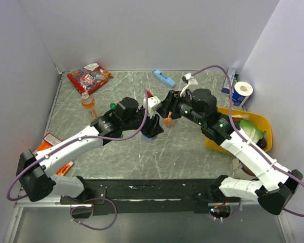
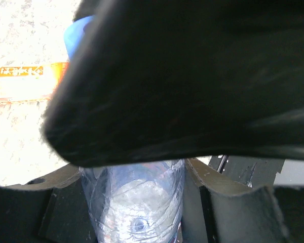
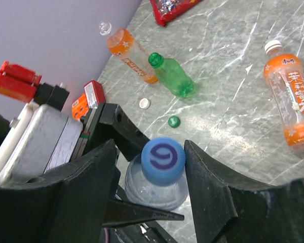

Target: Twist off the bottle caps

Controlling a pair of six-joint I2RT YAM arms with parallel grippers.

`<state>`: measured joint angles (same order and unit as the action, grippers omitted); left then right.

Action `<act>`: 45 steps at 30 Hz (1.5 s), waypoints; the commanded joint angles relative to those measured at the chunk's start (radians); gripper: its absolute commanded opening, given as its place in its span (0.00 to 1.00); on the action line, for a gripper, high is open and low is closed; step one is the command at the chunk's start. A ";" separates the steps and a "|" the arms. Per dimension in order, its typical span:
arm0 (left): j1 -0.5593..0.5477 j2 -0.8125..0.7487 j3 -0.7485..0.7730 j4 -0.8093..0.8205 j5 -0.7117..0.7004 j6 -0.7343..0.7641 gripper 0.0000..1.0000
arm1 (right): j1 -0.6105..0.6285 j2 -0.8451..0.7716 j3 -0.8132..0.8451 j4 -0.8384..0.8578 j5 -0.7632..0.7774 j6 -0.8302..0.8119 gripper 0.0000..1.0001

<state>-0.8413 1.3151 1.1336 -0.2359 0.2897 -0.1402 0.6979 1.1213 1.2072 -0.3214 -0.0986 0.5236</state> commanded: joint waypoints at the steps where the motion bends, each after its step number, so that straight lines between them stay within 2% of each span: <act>1: -0.013 -0.020 0.023 0.010 -0.011 0.019 0.51 | 0.006 0.003 0.038 0.071 -0.030 0.009 0.63; 5: -0.015 -0.020 0.025 0.010 -0.006 0.016 0.51 | 0.006 -0.002 0.032 0.079 -0.038 0.009 0.61; 15: -0.012 -0.042 0.015 0.030 0.049 0.007 0.51 | 0.005 -0.009 0.002 0.074 -0.043 -0.005 0.36; 19: -0.010 -0.047 0.015 0.032 0.129 0.022 0.51 | -0.014 -0.020 -0.006 0.076 -0.059 -0.022 0.24; 21: -0.008 -0.034 0.025 0.015 0.170 0.033 0.51 | -0.057 -0.031 -0.020 0.097 -0.127 -0.013 0.20; 23: -0.007 -0.027 0.028 0.010 0.264 0.040 0.51 | -0.101 -0.052 -0.046 0.146 -0.208 -0.005 0.20; 26: 0.004 -0.022 0.025 0.033 0.380 0.025 0.51 | -0.127 -0.083 -0.057 0.153 -0.240 -0.016 0.20; 29: 0.008 -0.028 0.018 0.049 0.402 0.017 0.51 | -0.144 -0.106 -0.037 0.099 -0.234 -0.048 0.19; 35: 0.039 -0.022 0.031 0.026 0.361 0.013 0.50 | -0.190 -0.173 -0.026 0.022 -0.161 -0.103 0.19; 38: 0.064 -0.065 0.019 0.041 0.387 0.047 0.51 | -0.222 -0.213 -0.020 -0.021 -0.115 -0.132 0.20; 43: 0.212 -0.212 -0.043 0.116 0.323 0.008 0.50 | -0.238 -0.255 -0.046 -0.091 -0.040 -0.177 0.20; 45: 0.272 -0.253 -0.043 0.119 0.266 0.004 0.50 | -0.238 -0.239 -0.089 -0.082 -0.062 -0.169 0.20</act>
<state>-0.6598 1.1648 1.0920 -0.2131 0.6250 -0.1242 0.4656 0.8761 1.1496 -0.3813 -0.1936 0.3878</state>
